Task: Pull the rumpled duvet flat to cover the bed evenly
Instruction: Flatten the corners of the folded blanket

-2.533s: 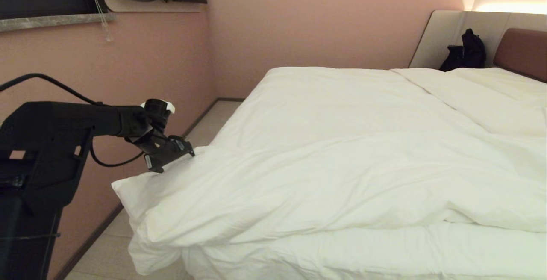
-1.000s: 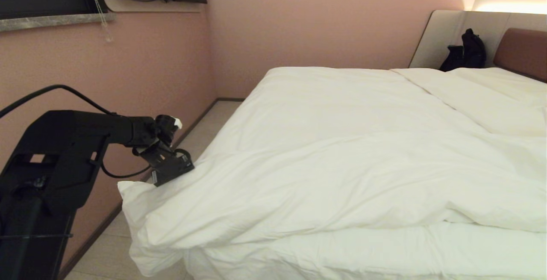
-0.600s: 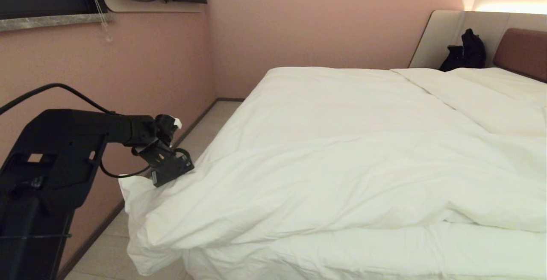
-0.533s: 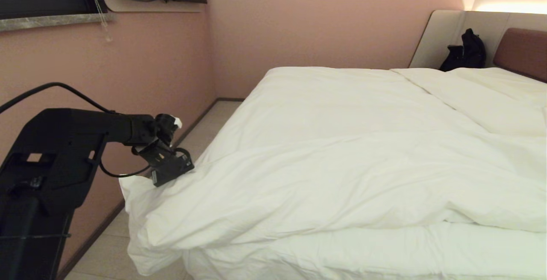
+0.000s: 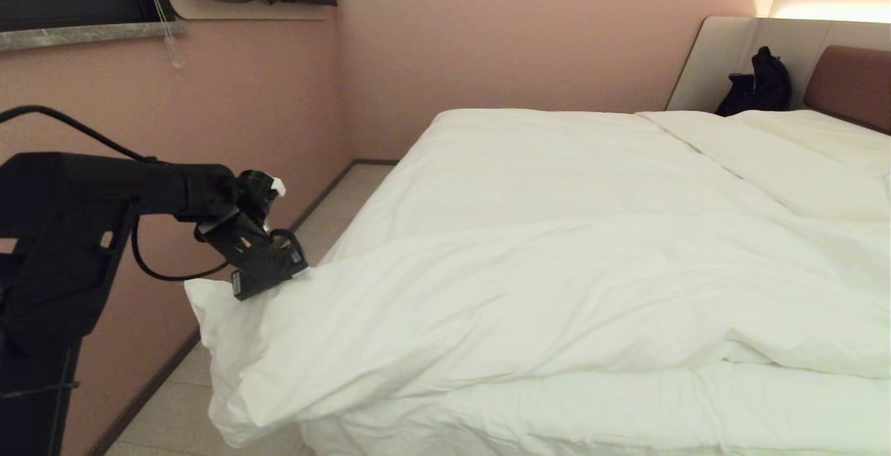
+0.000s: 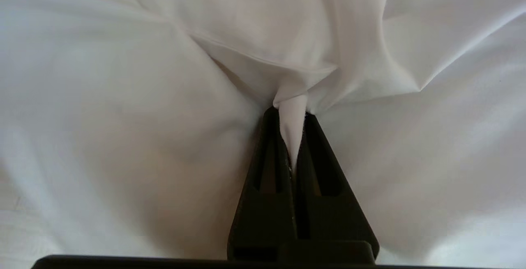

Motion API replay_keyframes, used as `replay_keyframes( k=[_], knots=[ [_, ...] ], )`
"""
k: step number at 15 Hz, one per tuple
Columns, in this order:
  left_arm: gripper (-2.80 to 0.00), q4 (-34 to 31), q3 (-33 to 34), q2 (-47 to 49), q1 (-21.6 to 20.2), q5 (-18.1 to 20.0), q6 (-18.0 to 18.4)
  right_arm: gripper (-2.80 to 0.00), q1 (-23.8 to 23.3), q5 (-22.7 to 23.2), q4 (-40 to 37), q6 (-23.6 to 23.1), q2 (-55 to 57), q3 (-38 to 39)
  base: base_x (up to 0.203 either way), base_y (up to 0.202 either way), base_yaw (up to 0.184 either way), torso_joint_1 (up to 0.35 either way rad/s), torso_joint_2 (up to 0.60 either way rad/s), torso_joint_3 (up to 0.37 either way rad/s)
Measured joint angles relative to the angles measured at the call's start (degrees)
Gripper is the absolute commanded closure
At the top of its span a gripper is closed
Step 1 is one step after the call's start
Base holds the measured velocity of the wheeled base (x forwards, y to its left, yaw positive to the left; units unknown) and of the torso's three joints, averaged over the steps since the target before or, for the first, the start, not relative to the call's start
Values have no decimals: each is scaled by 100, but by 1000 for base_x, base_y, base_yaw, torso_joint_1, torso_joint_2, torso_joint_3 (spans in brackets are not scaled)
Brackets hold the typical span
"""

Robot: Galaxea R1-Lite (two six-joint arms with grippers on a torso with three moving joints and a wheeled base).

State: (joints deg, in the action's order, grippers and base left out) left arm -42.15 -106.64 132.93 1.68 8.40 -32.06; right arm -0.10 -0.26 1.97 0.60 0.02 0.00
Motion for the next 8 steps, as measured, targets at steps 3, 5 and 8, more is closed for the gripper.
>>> replay_keyframes(
  k=[3,5,8],
  knots=[
    [0,1,734,-585,-1,182,301,0,0,-1,1,0,0,0,0,0,0,0,0,0],
    [0,12,1249,-972,-1,204,424,0,0,-1,0,2,0,0,0,0,0,0,0,0],
    [0,56,2135,-1528,-1,227,734,0,0,-1,2,2,0,0,0,0,0,0,0,0]
  ],
)
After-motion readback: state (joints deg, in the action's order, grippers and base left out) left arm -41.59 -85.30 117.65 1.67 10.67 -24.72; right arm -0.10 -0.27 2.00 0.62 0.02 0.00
